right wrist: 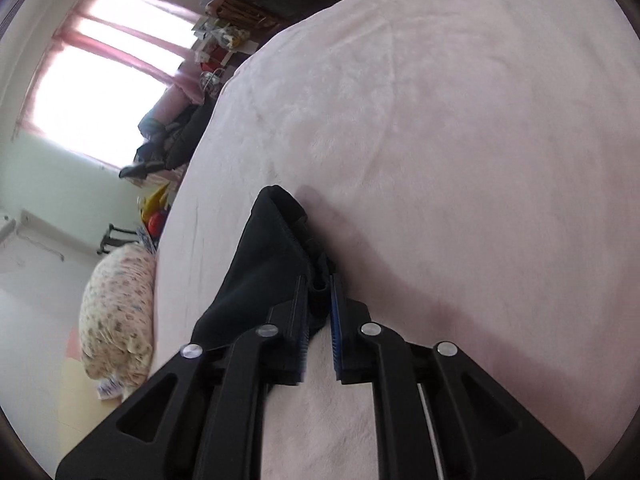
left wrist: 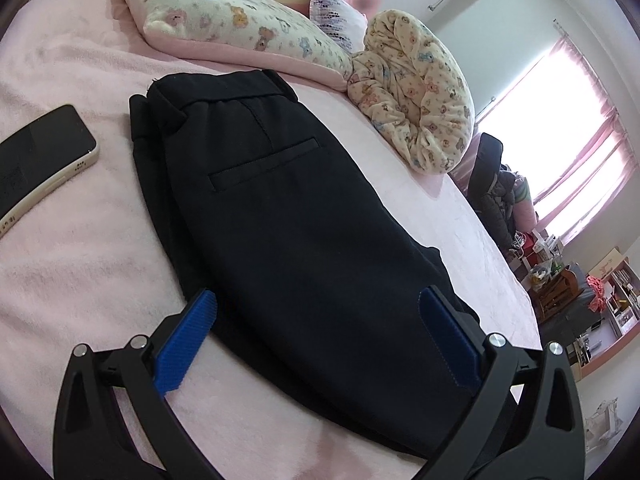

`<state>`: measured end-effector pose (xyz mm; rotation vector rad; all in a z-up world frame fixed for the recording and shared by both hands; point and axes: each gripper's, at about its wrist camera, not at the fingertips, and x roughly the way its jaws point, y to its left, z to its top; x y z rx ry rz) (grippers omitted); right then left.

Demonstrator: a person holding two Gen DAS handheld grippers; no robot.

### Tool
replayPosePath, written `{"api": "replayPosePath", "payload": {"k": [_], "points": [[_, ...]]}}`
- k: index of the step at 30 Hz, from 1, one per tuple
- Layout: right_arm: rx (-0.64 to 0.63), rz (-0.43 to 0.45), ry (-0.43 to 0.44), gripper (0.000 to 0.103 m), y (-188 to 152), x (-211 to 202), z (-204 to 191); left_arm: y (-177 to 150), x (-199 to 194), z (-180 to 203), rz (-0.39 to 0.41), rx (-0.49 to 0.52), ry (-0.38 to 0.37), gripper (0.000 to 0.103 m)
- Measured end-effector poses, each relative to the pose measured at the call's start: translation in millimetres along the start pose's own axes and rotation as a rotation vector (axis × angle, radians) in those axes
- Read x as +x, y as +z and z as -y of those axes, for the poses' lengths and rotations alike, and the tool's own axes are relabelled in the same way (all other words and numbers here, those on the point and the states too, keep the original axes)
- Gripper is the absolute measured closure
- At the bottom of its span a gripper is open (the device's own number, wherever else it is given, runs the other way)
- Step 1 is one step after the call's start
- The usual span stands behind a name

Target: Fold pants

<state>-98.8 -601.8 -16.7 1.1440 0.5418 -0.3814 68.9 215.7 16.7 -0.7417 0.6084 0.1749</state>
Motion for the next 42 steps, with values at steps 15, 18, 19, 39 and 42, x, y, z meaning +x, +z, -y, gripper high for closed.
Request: {"api": "replayPosePath", "payload": {"k": [15,18,19,39,42], "points": [[-0.190,0.073,-0.264,0.082,-5.7,16.0,-20.4,0.4,0.0,-2.8,-0.006,-0.010,-0.011,0.002],[-0.172,0.062,-0.183,0.082,-2.6,20.8,-24.9,0.6,0.2,-3.1,-0.004,-0.010,-0.009,0.002],[-0.166,0.049,-0.165,0.082,-2.0,24.1,-26.7,0.8,0.5,-3.0,-0.005,-0.009,-0.009,0.002],[0.014,0.252,-0.117,0.103,11.9,13.9,-5.7,-0.1,2.4,-9.0,-0.007,-0.017,-0.003,0.002],[-0.010,0.137,-0.079,0.103,13.1,16.7,7.9,-0.4,3.1,-8.0,-0.007,-0.010,0.005,0.002]]}}
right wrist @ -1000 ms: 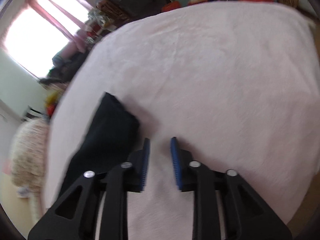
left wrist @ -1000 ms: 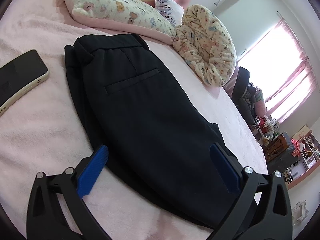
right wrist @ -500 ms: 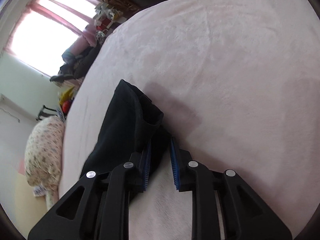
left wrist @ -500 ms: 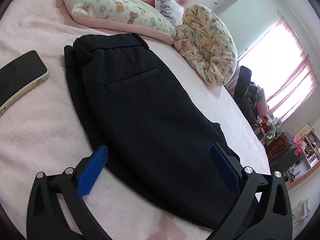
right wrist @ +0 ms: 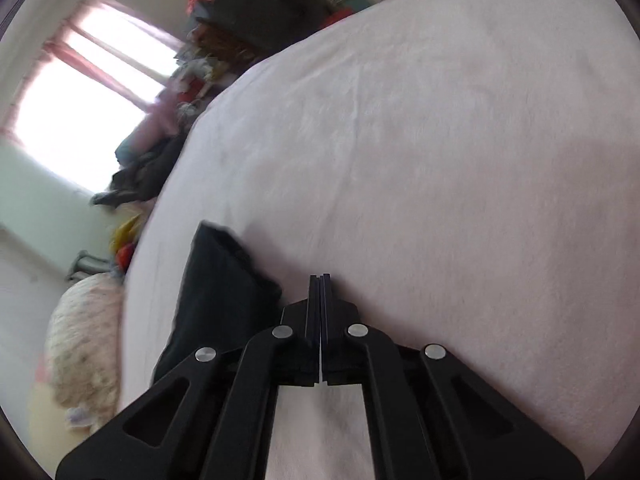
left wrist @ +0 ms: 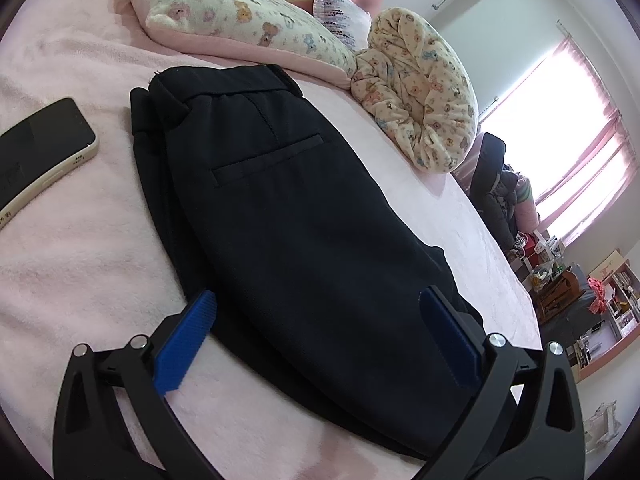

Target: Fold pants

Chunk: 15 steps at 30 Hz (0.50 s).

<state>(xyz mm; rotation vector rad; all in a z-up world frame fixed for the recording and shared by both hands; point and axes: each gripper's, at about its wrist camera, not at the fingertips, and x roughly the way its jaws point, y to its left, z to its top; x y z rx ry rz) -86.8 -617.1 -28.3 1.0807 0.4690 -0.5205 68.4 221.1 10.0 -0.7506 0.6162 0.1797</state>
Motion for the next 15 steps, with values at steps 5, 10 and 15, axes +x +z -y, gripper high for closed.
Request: {"api": "replayPosePath", "payload": {"k": [5,10,15], "points": [[0.017,-0.050,0.106,0.047,1.0,-24.8,-9.2,1.2,-1.7,-2.4,0.001,-0.014,-0.011,0.002],[0.030,-0.129,0.116,0.054,-9.9,-13.6,-21.7,2.1,-4.6,-7.1,-0.003,-0.035,-0.031,0.002],[0.062,-0.160,0.028,0.059,-17.1,9.8,-27.3,6.1,-9.9,-13.7,-0.004,-0.058,-0.053,0.002]]}}
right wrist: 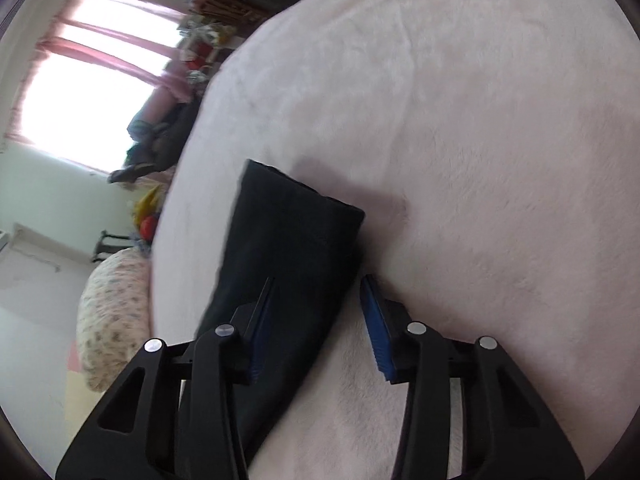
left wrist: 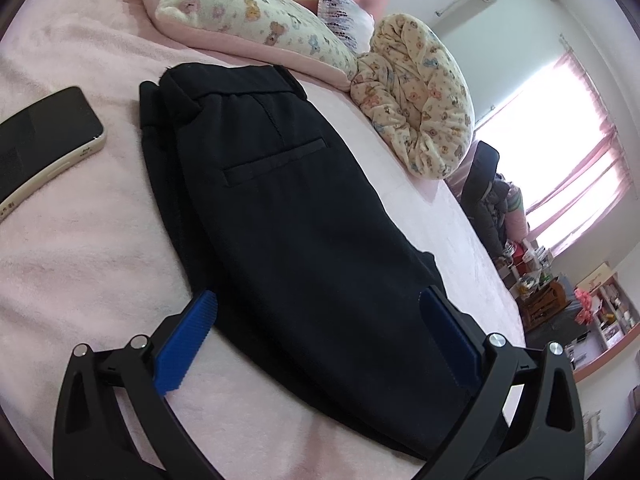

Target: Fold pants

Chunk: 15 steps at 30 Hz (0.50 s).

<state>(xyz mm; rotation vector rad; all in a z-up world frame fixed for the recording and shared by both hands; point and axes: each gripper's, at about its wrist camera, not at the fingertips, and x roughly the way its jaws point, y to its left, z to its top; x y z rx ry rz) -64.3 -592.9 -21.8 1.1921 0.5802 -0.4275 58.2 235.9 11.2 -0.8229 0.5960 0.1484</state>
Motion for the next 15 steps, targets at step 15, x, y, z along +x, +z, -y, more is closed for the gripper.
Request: {"api": "replayPosePath", "payload": {"k": [15], "points": [[-0.032,0.106,0.021,0.088,-3.8,4.7,-5.5,40.8,-16.5,-50.2,-0.058,-0.170,-0.273,0.002]]}}
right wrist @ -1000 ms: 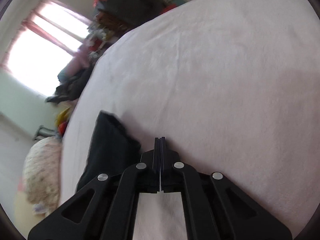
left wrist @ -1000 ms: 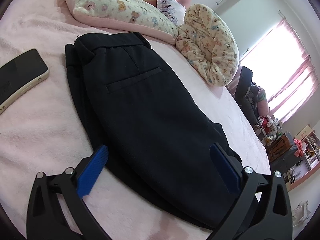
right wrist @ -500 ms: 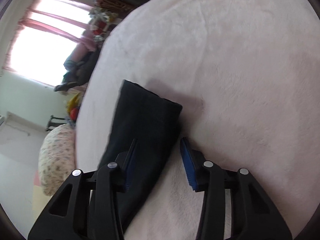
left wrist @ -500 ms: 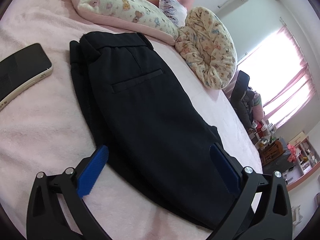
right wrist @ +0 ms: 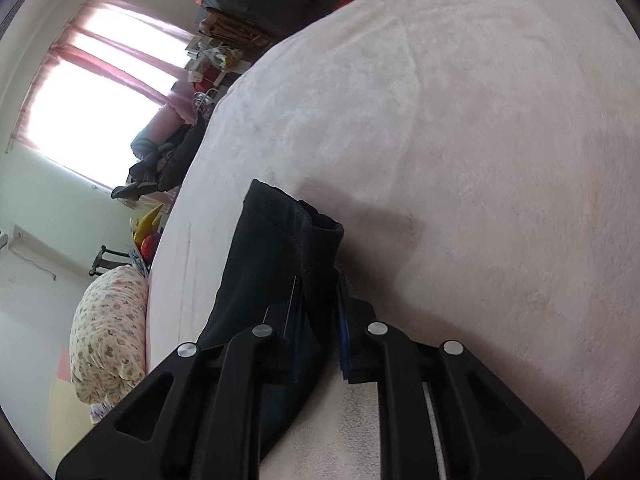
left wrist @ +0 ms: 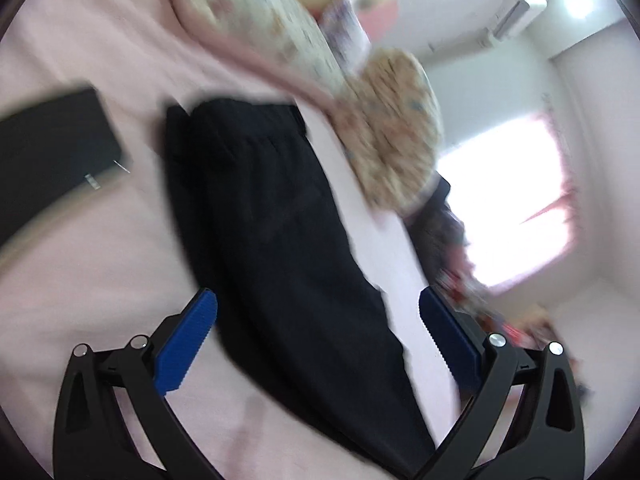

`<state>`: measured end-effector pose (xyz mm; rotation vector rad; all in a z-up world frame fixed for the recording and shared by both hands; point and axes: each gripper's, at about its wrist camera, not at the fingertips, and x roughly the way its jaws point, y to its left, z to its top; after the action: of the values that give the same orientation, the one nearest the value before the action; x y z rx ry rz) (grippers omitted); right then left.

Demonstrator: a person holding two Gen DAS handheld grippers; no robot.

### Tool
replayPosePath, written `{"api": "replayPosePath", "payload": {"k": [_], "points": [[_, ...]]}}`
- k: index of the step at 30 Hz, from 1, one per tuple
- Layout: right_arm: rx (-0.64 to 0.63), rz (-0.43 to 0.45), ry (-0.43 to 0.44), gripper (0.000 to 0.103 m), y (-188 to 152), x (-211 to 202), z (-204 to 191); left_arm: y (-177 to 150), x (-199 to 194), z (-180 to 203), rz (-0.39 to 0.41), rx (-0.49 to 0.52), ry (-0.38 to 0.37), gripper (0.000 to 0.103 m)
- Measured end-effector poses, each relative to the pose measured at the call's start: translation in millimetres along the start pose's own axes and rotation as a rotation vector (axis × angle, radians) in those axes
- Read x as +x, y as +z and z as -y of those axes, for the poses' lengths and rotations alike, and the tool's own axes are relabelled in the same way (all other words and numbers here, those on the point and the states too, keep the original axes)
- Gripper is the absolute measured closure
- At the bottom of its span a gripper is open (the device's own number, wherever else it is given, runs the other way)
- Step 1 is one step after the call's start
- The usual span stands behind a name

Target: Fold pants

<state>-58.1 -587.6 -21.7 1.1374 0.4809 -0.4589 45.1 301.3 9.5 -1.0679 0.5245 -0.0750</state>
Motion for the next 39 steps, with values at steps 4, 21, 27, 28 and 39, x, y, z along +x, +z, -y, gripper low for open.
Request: {"api": "replayPosePath", "payload": {"k": [4,21,27,28,39], "points": [[-0.002,0.003,-0.019,0.088,-0.4,2.4,-0.2,-2.3,15.0,0.7,-0.099,0.003,-0.009,0.004],[-0.011,-0.016,-0.020,0.088,-1.6,3.9,-2.2,-0.1,32.2,-35.5,-0.185,-0.241,0.073,0.072],[-0.017,-0.006,-0.031,0.088,-3.8,6.2,-2.3,1.1,41.0,-13.6,-0.207,-0.139,0.113,0.048],[-0.016,-0.009,-0.029,0.088,-3.8,6.2,-1.8,0.3,39.8,-12.7,-0.215,-0.136,0.120,0.048],[-0.029,-0.010,-0.025,0.088,-3.5,7.4,0.8,12.7,54.6,-9.6,-0.169,-0.177,0.154,0.045]]}}
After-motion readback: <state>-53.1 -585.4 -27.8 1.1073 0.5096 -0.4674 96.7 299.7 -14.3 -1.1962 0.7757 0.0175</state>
